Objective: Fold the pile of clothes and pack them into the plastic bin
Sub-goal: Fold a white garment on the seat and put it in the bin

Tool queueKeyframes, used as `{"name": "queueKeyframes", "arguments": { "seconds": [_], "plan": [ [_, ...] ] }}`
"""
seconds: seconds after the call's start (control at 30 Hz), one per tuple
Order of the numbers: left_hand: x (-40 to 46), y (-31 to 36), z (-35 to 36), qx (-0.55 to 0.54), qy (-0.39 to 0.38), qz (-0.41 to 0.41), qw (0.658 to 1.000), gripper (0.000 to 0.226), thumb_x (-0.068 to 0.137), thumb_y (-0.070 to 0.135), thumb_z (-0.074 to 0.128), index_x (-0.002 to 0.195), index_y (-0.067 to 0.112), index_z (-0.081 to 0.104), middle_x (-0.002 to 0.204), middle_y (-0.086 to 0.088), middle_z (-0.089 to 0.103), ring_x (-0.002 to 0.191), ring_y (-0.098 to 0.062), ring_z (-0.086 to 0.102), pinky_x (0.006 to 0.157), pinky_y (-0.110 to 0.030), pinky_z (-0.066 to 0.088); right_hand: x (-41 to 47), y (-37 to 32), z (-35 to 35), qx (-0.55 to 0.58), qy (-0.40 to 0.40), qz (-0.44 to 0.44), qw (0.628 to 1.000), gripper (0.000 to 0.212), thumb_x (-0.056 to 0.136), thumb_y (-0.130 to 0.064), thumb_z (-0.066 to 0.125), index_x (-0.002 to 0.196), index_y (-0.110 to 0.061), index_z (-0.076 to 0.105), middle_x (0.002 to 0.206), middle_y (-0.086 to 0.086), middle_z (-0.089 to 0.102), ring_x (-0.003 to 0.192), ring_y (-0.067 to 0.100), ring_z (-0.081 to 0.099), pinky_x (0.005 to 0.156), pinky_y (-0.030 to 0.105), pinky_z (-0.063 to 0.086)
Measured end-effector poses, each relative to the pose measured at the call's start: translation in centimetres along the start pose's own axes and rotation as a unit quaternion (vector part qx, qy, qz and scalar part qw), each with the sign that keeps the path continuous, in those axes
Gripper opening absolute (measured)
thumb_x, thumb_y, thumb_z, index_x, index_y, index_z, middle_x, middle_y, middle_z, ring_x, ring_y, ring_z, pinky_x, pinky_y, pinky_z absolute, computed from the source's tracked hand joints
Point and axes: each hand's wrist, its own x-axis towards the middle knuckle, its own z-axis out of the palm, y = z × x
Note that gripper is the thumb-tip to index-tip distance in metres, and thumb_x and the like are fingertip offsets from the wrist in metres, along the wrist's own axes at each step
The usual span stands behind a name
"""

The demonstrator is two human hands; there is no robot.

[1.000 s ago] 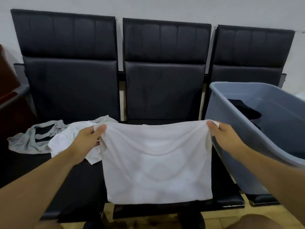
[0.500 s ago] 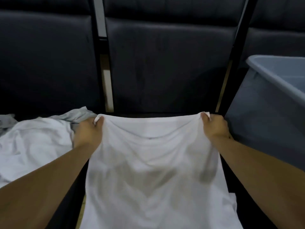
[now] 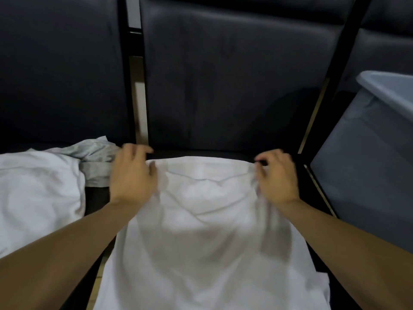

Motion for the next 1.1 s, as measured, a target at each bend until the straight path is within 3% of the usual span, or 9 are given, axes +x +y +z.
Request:
{"name": "queueKeyframes", "arguments": {
  "seconds": [0.07,0.17,0.43,0.57,0.7,0.83,0.97,1.03,1.1],
  "plan": [
    [-0.1,1.4,0.3,-0.055,-0.116,0.116,0.985,0.035,0.091,0.021,0.062,0.126,0.021,0.061,0.125,0.001,0.054,0.114,-0.022,0.048,0.103,-0.038,0.042,-0.8,-0.9,0.5,0.010,-0.108,-0.172,0.979,0.022,0.095,-0.026,0.052,0.109,-0.021,0.068,0.110,-0.002,0.063,0.098,0.024,0.057,0.089,0.040,0.048],
    [-0.2,2.5,1.0,-0.045,-0.241,0.171,0.954,0.036,0.094,0.029,0.058,0.129,0.026,0.059,0.130,0.011,0.051,0.121,-0.014,0.046,0.109,-0.030,0.036,-1.5,-1.0,0.9,-0.017,-0.144,-0.208,0.967,0.018,0.096,-0.022,0.057,0.110,-0.021,0.068,0.106,-0.004,0.062,0.095,0.020,0.056,0.090,0.035,0.047],
    [0.9,2.5,-1.7,-0.041,-0.202,0.170,0.964,0.013,0.098,0.029,0.054,0.088,0.024,0.047,0.083,0.009,0.053,0.078,-0.013,0.049,0.070,-0.027,0.040,-1.1,-2.1,-1.7,-0.039,0.007,-0.193,0.980,0.016,0.099,-0.024,0.049,0.100,-0.016,0.063,0.091,0.000,0.056,0.082,0.020,0.049,0.075,0.034,0.039],
    [1.9,2.8,-0.8,-0.061,-0.063,0.117,0.989,0.008,0.096,0.014,0.059,0.093,0.018,0.053,0.097,0.000,0.054,0.088,-0.020,0.050,0.082,-0.036,0.046,0.7,-3.4,-1.3,-0.054,0.015,-0.114,0.992,0.007,0.097,-0.018,0.058,0.104,-0.017,0.060,0.098,0.002,0.058,0.089,0.024,0.052,0.079,0.039,0.043],
    [0.5,4.2,0.8,0.012,-0.042,0.024,0.999,0.024,0.090,0.016,0.066,0.112,0.019,0.058,0.129,-0.006,0.042,0.118,-0.028,0.041,0.104,-0.044,0.034,0.4,-4.7,0.4,-0.038,-0.011,0.004,0.999,0.021,0.092,-0.012,0.065,0.112,-0.020,0.061,0.115,0.001,0.056,0.107,0.023,0.051,0.092,0.033,0.038],
    [-3.2,7.0,0.4,0.008,-0.067,0.049,0.997,0.027,0.091,0.027,0.060,0.117,0.021,0.055,0.126,-0.004,0.041,0.111,-0.027,0.043,0.091,-0.040,0.036,-1.9,-5.3,1.0,0.048,-0.020,-0.121,0.991,0.016,0.094,-0.011,0.060,0.107,-0.019,0.064,0.123,-0.002,0.060,0.115,0.018,0.055,0.103,0.021,0.031],
    [-9.4,10.9,0.4,0.018,-0.156,0.047,0.987,0.046,0.088,0.050,0.043,0.116,0.018,0.061,0.117,-0.008,0.054,0.102,-0.033,0.054,0.081,-0.047,0.046,-2.8,-4.9,1.7,0.052,-0.223,-0.192,0.954,0.042,0.106,-0.041,0.039,0.146,-0.034,0.047,0.163,-0.016,0.028,0.153,0.004,0.015,0.123,0.019,0.000],
    [-11.8,11.8,1.1,0.027,-0.233,0.021,0.972,0.065,0.090,0.058,0.039,0.129,0.010,0.061,0.130,-0.016,0.058,0.117,-0.040,0.055,0.096,-0.055,0.042,-3.0,-4.8,2.0,0.024,-0.288,-0.185,0.939,0.051,0.107,-0.049,0.026,0.157,-0.041,0.025,0.167,-0.022,0.006,0.152,-0.004,-0.004,0.126,0.026,-0.001],
    [-12.9,11.9,1.4,0.057,-0.266,0.013,0.962,0.080,0.097,0.063,0.025,0.154,0.008,0.034,0.159,-0.020,0.032,0.146,-0.045,0.026,0.116,-0.062,0.015,-3.1,-5.0,2.2,-0.011,-0.301,-0.178,0.937,0.054,0.106,-0.053,0.018,0.159,-0.044,0.014,0.166,-0.023,-0.003,0.151,-0.005,-0.010,0.126,0.029,-0.004]
  ]
}}
